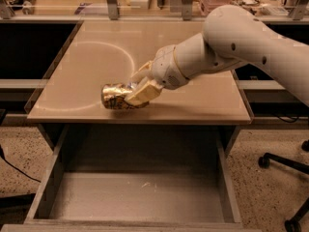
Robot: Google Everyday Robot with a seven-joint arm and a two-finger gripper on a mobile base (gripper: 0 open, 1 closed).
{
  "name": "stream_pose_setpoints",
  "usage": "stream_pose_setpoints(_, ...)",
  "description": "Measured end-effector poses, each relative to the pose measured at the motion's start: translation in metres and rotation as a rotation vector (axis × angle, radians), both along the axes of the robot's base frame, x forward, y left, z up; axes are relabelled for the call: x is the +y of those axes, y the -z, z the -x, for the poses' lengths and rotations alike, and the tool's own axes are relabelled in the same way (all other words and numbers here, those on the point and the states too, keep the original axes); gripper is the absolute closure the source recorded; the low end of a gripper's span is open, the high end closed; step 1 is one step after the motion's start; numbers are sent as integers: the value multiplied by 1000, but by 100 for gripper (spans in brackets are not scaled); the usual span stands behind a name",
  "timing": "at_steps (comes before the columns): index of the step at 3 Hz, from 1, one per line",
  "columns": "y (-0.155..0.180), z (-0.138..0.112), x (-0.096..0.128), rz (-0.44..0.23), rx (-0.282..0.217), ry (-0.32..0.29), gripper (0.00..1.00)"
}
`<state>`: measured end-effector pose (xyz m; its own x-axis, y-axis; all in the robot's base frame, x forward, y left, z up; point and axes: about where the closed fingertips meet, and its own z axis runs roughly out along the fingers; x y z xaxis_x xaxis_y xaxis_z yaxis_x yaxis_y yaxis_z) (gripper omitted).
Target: Pick orange can from top drawer and place on counter
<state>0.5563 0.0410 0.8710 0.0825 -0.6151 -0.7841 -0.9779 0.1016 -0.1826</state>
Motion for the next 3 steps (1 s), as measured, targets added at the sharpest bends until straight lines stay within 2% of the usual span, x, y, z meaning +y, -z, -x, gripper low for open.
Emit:
stream_pose_setpoints(1,8,-40,0,-7,36,11,100)
stream_pose_setpoints(2,5,-44,1,-12,31,10,82)
stream_pose_setpoints(3,5,-44,2,-12,31,10,59)
